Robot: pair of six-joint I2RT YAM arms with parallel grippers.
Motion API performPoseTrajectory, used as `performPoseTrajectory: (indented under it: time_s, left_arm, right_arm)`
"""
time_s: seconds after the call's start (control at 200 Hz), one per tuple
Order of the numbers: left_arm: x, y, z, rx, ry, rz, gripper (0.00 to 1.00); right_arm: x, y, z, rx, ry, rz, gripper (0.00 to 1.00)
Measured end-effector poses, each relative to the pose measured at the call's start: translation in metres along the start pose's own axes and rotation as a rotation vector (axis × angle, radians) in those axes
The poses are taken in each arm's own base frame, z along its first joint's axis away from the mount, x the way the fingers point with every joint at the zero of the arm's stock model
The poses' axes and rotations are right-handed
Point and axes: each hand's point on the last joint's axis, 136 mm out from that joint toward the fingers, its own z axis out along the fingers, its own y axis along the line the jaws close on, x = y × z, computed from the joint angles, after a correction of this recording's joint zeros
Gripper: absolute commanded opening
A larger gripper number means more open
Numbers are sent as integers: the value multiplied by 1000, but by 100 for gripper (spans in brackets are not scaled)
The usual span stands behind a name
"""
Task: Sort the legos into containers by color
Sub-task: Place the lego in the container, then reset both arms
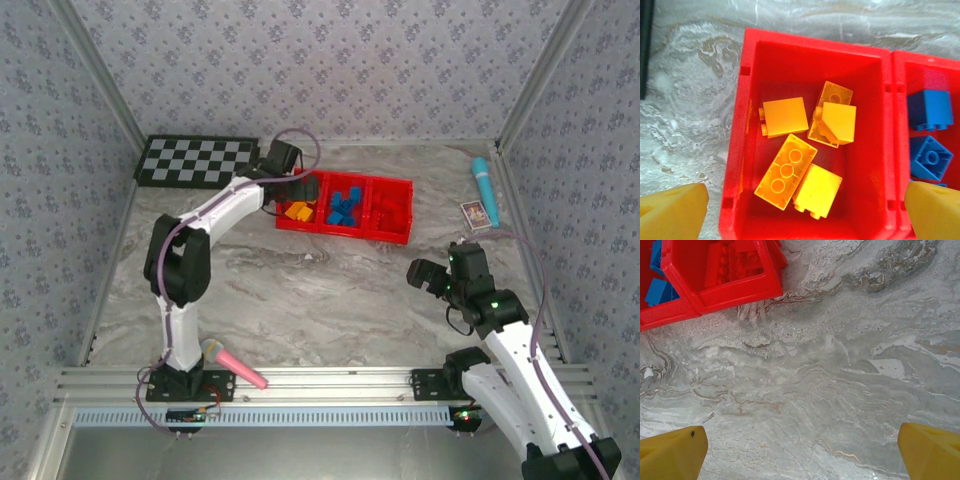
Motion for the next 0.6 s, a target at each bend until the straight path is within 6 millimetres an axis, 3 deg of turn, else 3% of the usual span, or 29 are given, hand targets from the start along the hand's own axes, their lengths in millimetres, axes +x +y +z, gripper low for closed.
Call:
performPoseTrajectory:
  time_s: [0.255,0.6]
  left_arm:
    - [-2,10,-66,52,-170,37,100]
    - [50,70,-108,-67,-368,134,100]
  right_arm:
    - [-20,-2,0,21,-100,-49,99]
    - [-48,-8,15,33,-424,-283,100]
